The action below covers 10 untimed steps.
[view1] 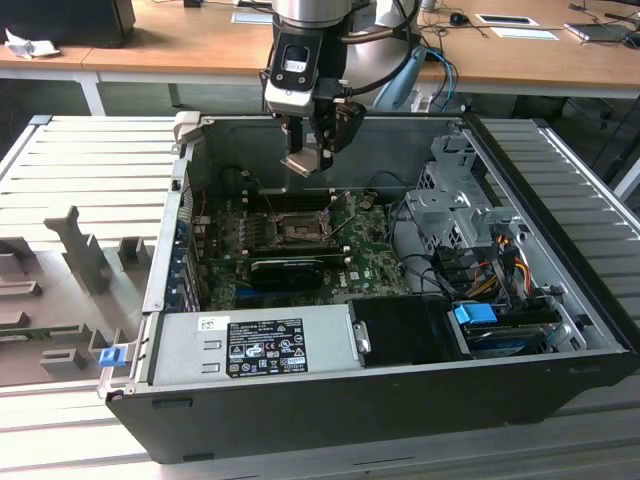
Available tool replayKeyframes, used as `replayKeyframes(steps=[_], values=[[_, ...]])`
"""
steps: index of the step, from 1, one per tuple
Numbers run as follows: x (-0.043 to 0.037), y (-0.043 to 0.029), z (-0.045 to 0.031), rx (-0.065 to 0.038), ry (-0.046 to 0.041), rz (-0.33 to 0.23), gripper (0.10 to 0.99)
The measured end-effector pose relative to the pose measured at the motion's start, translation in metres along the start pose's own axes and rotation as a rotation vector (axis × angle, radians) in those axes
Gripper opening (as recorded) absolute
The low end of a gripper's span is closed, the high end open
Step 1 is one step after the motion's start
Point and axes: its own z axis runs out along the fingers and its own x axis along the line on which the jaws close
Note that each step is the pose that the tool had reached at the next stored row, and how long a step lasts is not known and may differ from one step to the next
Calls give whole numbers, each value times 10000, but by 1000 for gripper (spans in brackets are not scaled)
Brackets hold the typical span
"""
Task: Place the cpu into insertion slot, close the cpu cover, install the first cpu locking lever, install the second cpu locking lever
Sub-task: 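Place the cpu into insertion slot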
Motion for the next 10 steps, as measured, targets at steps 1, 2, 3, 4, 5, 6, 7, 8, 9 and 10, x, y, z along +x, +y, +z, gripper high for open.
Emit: replayKeyframes(steps=[1, 2, 3, 4, 5, 6, 7, 8, 9, 10], values=[[0, 0, 1, 0, -1, 15, 529], [0, 0, 3, 0, -3, 34, 529], [0, 0, 5, 0, -5, 51, 529], [0, -1, 7, -1, -7, 76, 529], [0, -1, 9, -2, -8, 99, 529], [0, -1, 13, -2, -10, 134, 529], [0, -1, 16, -3, -13, 164, 529], [0, -2, 19, -1, -16, 204, 529], [-1, -2, 23, -2, -19, 250, 529], [-1, -2, 27, -3, -23, 299, 529]])
